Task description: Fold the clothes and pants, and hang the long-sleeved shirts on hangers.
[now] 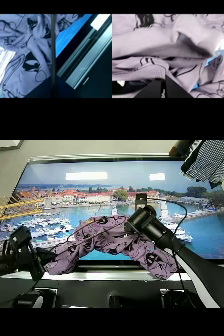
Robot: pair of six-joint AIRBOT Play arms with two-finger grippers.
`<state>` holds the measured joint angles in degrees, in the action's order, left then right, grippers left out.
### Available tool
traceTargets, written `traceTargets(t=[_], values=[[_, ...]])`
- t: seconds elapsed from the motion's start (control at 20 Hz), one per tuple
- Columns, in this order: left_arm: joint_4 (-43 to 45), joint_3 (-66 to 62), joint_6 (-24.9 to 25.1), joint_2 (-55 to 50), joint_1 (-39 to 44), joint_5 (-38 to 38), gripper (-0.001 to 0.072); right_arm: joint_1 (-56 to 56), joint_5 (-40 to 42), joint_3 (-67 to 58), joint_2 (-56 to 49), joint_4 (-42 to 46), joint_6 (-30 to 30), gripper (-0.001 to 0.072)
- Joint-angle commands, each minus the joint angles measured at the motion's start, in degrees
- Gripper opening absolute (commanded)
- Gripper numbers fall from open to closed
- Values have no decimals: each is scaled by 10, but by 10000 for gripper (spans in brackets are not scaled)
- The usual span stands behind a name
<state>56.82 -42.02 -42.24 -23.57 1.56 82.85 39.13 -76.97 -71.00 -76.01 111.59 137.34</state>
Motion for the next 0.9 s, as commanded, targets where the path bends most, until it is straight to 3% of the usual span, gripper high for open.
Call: traceTargets(t=[0.0,0.2,0.5,0.85], values=[[-34,8,-14,46,17,15,22,0,0,0,-6,19,13,30],[-35,8,-19,56,17,73,22,-1,6,0,-12,46,52,30],[-31,8,-19,55,17,73,22,-1,-2,0,-14,81,88,30],[-22,11,-1,17,17,36,22,0,21,0,-7,-5,78,30]])
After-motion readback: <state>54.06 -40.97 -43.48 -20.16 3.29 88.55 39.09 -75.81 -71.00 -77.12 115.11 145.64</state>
